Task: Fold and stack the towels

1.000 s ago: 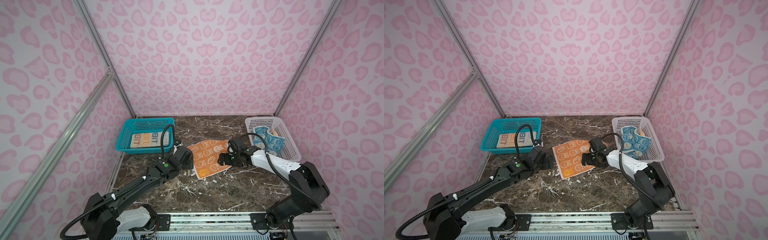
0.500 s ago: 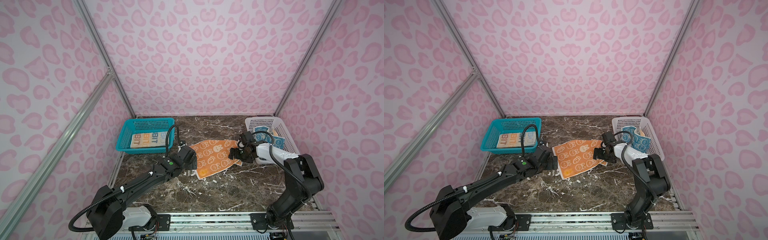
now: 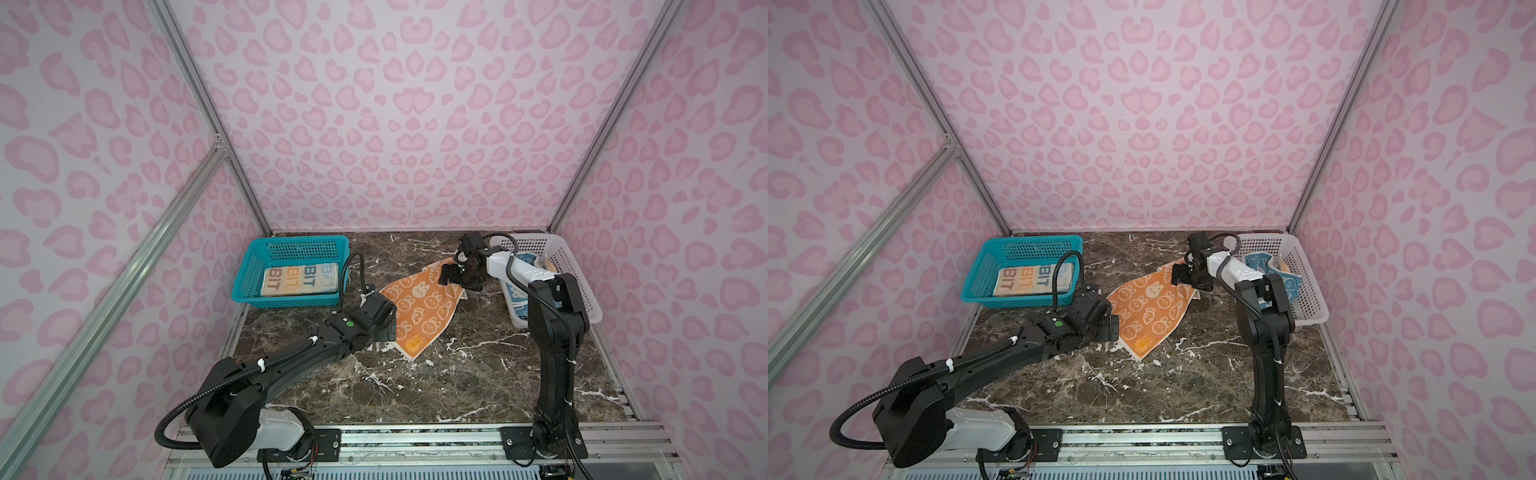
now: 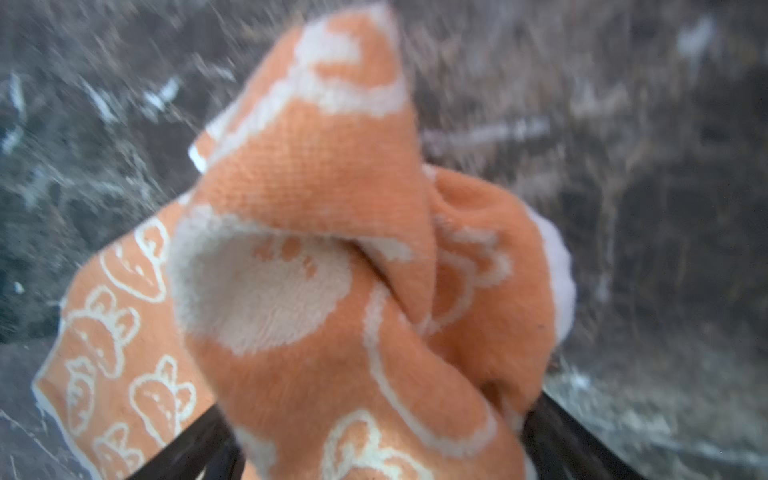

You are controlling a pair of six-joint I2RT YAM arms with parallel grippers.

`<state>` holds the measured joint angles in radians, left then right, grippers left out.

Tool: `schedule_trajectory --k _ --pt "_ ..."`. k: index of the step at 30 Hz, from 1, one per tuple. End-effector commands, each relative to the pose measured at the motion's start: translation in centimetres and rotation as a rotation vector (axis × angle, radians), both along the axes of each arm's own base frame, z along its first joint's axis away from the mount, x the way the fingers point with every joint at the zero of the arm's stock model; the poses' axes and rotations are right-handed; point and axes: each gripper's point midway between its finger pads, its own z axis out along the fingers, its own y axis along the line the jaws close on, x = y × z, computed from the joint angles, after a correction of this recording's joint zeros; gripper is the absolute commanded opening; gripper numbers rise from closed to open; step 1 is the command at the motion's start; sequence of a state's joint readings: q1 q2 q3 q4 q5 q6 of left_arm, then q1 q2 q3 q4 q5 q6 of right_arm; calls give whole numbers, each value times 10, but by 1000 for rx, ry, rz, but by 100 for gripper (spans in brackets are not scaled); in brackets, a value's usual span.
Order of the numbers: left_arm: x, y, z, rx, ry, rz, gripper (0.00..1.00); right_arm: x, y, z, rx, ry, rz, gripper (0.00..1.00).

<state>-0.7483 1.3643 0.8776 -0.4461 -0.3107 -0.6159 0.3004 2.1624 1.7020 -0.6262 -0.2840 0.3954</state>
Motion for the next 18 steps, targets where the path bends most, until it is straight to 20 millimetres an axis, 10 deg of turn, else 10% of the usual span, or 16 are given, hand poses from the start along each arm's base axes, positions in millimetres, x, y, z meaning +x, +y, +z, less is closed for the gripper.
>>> schedule_trajectory --k 1,9,18 --pt "5 -8 8 -42 -18 4 98 4 3 7 -39 19 41 97" --pt "7 1 12 -103 -12 25 98 -33 31 71 -73 -96 134 98" --pt "7 24 34 -237 -15 75 98 -154 82 39 -123 -67 299 90"
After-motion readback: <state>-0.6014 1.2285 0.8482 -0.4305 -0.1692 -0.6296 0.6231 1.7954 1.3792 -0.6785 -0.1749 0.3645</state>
